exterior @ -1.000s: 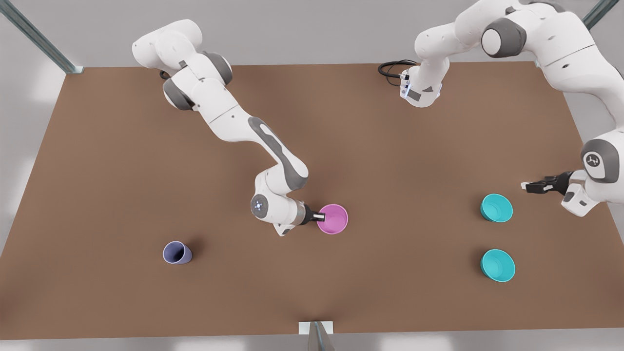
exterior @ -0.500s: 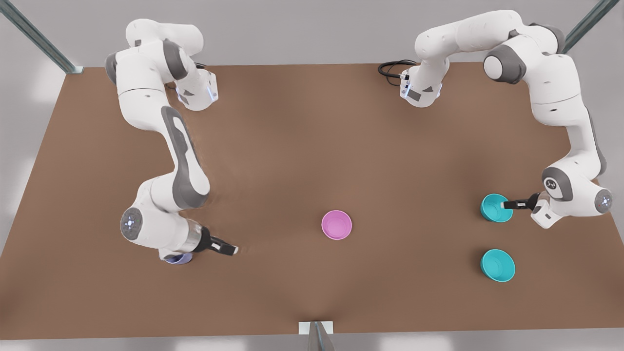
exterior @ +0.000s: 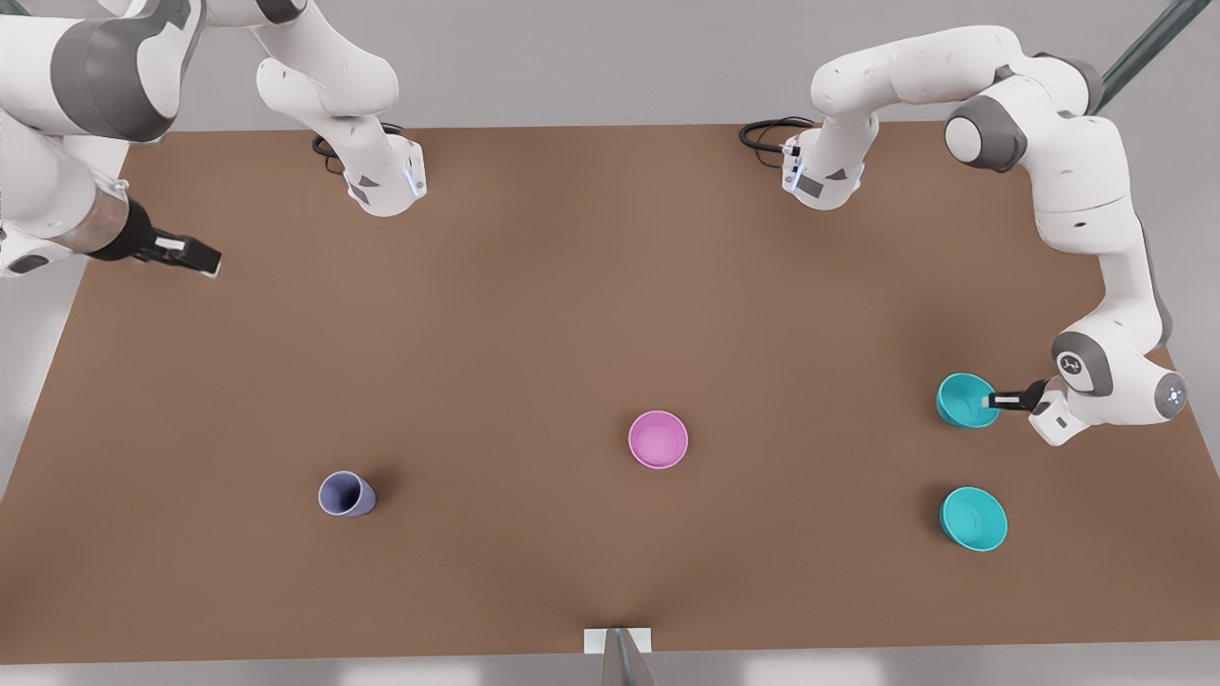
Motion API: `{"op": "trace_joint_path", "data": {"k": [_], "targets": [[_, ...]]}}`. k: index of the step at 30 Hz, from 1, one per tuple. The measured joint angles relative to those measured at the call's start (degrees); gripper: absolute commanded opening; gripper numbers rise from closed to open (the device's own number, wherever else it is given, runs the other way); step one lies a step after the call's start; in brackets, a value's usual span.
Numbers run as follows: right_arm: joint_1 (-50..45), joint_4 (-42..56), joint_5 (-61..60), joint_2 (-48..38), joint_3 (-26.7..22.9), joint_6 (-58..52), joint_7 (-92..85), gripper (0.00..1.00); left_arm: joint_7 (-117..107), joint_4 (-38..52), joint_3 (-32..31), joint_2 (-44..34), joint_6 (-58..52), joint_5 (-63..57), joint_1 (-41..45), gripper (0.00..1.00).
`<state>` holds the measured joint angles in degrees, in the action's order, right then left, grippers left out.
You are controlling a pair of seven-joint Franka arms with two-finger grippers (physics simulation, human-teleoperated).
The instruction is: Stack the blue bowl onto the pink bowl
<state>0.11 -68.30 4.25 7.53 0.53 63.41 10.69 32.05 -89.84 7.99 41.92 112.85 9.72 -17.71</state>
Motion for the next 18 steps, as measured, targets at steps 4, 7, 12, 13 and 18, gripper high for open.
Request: {"op": "trace_joint_path", "data": {"k": [4, 7, 12, 13, 18], "targets": [[0.0, 0.0, 0.2, -0.2, -0.1, -1.5, -2.7, 1.00, -1.4, 0.6, 0.0, -8.0, -2.6, -0.1, 9.6, 0.21], [0.4, -0.1, 0.2, -0.3, -0.1, -2.2, -4.3, 1.00, -5.7, 7.5, -2.7, -6.5, -7.7, 1.5, 21.8, 0.21], [0.3, -0.2, 0.3, -0.4, -0.1, -2.6, -6.6, 1.00, -16.5, 20.0, -9.2, 3.8, -12.4, 3.3, 35.6, 0.21], [0.3, -0.2, 0.3, -0.4, -0.1, -2.7, -6.9, 1.00, -18.9, 21.3, -10.2, 4.8, -12.6, 3.5, 36.4, 0.21], [0.1, -0.1, 0.3, -0.3, -0.1, -2.8, -8.6, 1.00, -29.3, 23.4, -12.4, 7.0, -10.5, 4.2, 37.6, 0.21]]}}
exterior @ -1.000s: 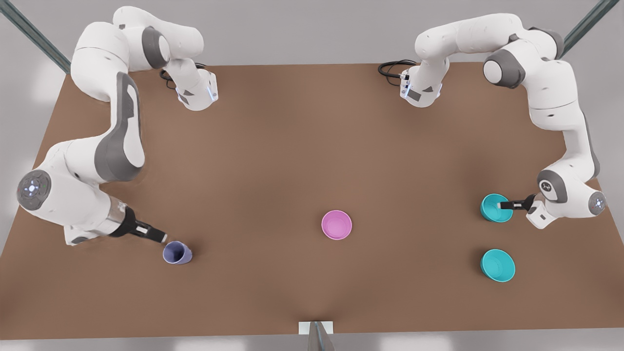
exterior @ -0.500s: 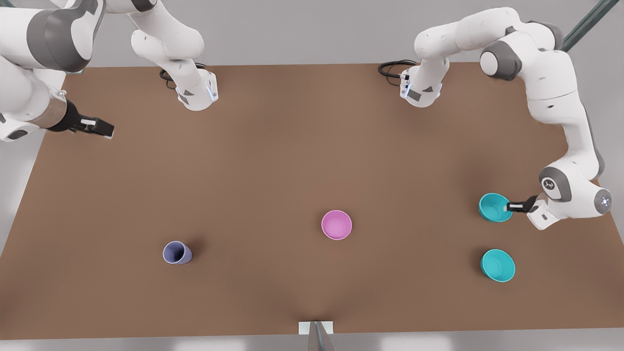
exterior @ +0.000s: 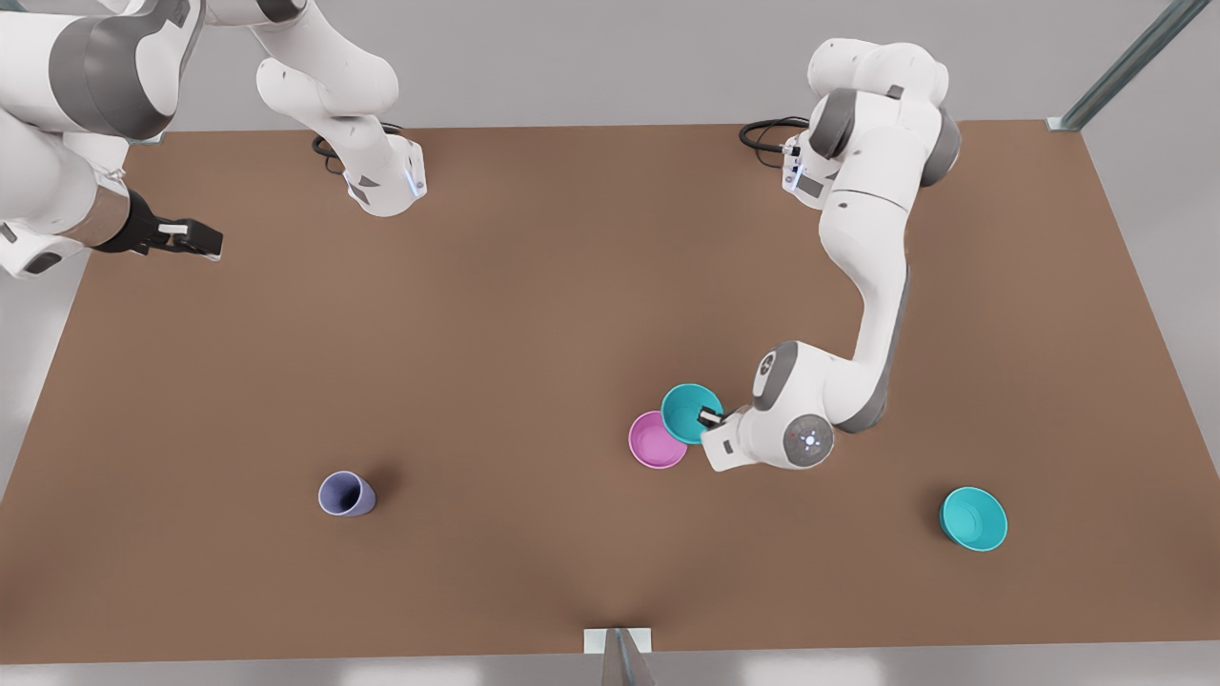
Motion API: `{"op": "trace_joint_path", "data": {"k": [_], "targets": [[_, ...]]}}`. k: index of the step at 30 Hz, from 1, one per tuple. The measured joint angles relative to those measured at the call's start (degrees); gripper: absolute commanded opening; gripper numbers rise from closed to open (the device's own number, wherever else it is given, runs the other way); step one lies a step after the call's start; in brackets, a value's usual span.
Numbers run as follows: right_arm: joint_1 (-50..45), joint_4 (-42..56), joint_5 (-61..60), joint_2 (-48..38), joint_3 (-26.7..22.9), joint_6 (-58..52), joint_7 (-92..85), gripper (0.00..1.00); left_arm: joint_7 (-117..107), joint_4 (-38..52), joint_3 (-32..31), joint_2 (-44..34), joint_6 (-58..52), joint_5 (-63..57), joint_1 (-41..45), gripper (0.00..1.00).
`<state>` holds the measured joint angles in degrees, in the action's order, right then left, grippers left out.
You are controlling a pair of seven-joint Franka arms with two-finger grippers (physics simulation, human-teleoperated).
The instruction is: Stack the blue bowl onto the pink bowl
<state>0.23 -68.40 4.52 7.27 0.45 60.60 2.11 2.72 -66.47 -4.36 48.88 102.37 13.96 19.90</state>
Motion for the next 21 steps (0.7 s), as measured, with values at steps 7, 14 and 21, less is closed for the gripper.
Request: {"op": "trace_joint_path", "data": {"k": [7, 14, 21], "targets": [[-0.1, -0.1, 0.0, 0.2, -0.1, -0.1, -1.7, 1.00, -10.8, 0.8, -0.6, 2.1, 5.1, 0.4, 0.9, 0.21], [-0.1, -0.1, 0.1, 0.4, -0.1, -0.2, -2.8, 1.00, -18.5, 0.4, -1.3, 3.0, 7.3, 0.6, 1.6, 0.21], [-0.1, -0.2, 0.1, 0.4, -0.1, -0.2, -3.6, 1.00, -23.9, 0.4, -1.9, 3.6, 8.0, 0.5, 1.6, 0.37]]}}
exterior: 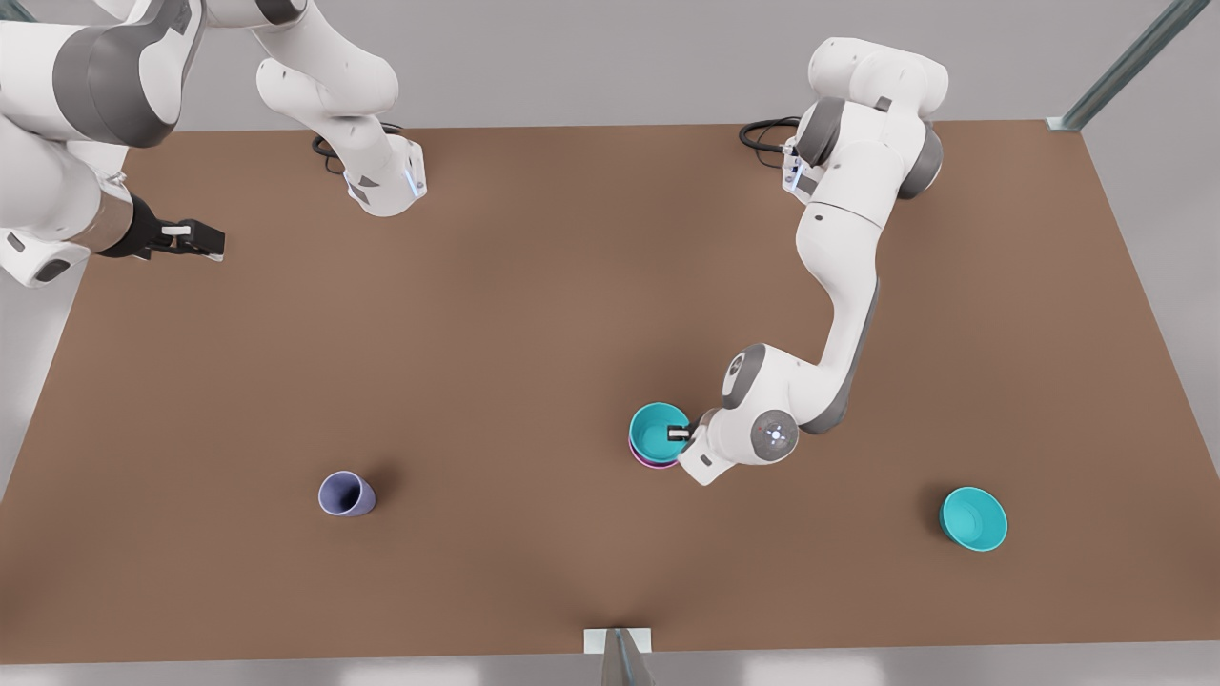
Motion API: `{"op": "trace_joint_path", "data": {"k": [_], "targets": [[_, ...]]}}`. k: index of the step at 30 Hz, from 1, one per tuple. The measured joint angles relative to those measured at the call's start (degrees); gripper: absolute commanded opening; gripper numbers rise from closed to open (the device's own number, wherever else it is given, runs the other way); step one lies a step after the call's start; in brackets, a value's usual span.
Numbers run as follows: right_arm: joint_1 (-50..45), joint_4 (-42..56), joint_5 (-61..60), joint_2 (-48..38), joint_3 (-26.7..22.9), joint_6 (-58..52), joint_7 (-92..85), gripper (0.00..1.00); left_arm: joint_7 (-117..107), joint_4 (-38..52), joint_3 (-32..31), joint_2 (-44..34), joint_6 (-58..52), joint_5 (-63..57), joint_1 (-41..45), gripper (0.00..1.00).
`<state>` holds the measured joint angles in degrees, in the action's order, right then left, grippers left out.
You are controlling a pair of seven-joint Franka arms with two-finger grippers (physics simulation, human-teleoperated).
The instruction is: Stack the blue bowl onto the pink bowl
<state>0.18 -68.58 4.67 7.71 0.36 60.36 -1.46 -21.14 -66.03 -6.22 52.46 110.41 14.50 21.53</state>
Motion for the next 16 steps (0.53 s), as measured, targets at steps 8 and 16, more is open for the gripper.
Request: {"op": "trace_joint_path", "data": {"k": [8, 16], "targets": [[0.0, -0.1, 0.0, -0.3, 0.0, -0.1, -0.6, 1.00, 1.9, 2.2, 14.8, -18.6, -13.0, -4.3, -2.1, 1.00], [0.2, -1.5, 0.2, -1.5, -0.1, 0.3, -1.0, 1.00, 10.8, -3.0, 10.5, -38.9, -32.5, -15.0, -8.4, 1.00]]}}
